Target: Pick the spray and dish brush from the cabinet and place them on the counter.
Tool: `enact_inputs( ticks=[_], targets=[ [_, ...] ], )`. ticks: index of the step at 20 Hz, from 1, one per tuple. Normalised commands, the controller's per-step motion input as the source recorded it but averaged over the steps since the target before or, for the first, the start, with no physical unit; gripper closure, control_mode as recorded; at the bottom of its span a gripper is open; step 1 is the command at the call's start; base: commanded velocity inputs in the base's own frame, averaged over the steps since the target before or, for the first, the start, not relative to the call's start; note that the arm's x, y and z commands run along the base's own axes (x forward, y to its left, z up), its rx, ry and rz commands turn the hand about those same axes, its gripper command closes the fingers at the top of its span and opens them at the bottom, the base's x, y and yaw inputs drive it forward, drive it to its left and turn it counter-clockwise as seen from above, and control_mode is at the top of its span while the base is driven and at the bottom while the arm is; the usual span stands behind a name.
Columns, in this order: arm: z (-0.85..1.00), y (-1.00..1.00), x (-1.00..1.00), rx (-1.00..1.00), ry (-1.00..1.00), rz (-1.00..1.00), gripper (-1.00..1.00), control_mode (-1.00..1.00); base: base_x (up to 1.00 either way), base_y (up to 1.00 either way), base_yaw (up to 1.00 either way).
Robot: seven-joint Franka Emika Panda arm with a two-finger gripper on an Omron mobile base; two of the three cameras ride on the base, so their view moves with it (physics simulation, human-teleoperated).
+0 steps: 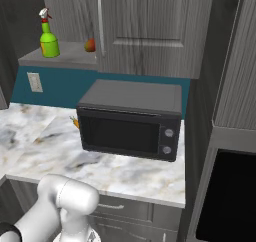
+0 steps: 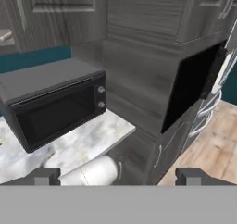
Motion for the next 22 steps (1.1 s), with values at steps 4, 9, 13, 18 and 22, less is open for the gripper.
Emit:
enact_inputs(
  ticks=[4, 9, 13, 18, 22],
  targets=[
    [0.09, -0.74, -0.21, 0.22, 0.03, 0.08, -1.00, -1.00, 0.00, 0.00, 0.00],
    [0.09, -0.52, 0.38, 0.27, 0.19, 0.07, -1.00, -1.00, 0.00, 0.00, 0.00],
    [-0.09, -0.32, 0.59, 0.09, 0.27, 0.14, -1.00, -1.00, 0.00, 0.00, 0.00],
    [-0.10, -0.17, 0.54, 0.37, 0.31, 0.06, -1.00, -1.00, 0.00, 0.00, 0.00],
    [0.00, -0.04, 0.50, 0.46, 0.35, 0.01, -1.00, -1.00, 0.00, 0.00, 0.00]
  ],
)
